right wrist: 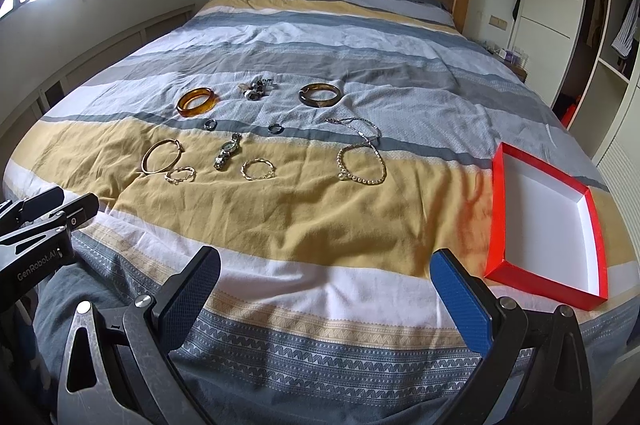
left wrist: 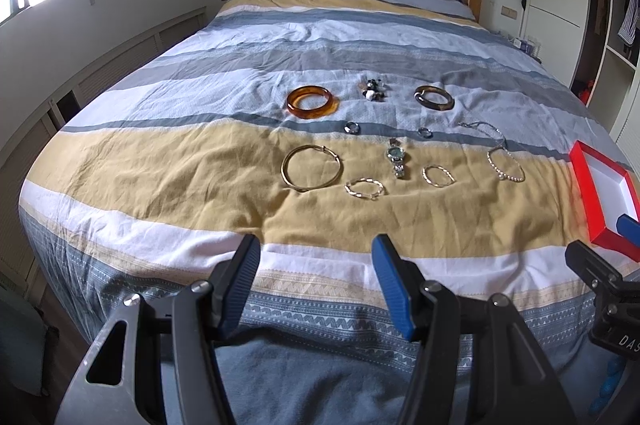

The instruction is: Organize jewelry

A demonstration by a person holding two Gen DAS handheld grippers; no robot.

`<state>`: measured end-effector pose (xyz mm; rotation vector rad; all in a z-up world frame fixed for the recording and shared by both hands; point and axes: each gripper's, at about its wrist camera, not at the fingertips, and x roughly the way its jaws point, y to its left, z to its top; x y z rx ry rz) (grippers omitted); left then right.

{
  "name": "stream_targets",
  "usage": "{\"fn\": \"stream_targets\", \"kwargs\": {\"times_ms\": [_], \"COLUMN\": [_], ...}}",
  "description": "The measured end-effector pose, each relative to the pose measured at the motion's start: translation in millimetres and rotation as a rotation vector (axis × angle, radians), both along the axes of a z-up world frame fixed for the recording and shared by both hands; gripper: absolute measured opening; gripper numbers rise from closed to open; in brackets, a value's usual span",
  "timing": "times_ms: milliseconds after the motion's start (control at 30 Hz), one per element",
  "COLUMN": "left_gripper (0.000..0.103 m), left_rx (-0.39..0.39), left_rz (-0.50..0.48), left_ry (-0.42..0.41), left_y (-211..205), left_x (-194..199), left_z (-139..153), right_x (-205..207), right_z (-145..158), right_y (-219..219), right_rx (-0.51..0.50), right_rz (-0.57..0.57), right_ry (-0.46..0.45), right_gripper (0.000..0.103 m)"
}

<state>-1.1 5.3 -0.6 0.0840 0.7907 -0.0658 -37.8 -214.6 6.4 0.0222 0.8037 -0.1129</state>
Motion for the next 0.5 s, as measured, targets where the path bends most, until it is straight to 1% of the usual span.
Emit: {"fn": "stream_targets", "kwargs": {"times_ms": [200, 333, 500], "left_gripper": [0.056, 0.056, 0.056], "left_rx": [-0.005, 0.017, 0.025], "left_rz": [0.006, 0.005, 0.0], "left_ry": [-0.013, -0.039, -0.058], "left_y": [1, -4, -9], "left_x": [-2, -8, -19], "left_z": [10, 20, 31], "right_x": [-1, -6, -13], "right_z": [5, 10, 17], "right_y": [2, -2, -7], "right_rx": [0.007, 0.014, 0.028], "right_rz": [0.004, -0.001, -0.007], "right_ry": [-0.002, -0.017, -0.038], "right_gripper": [0.102, 0.102, 0.102]}}
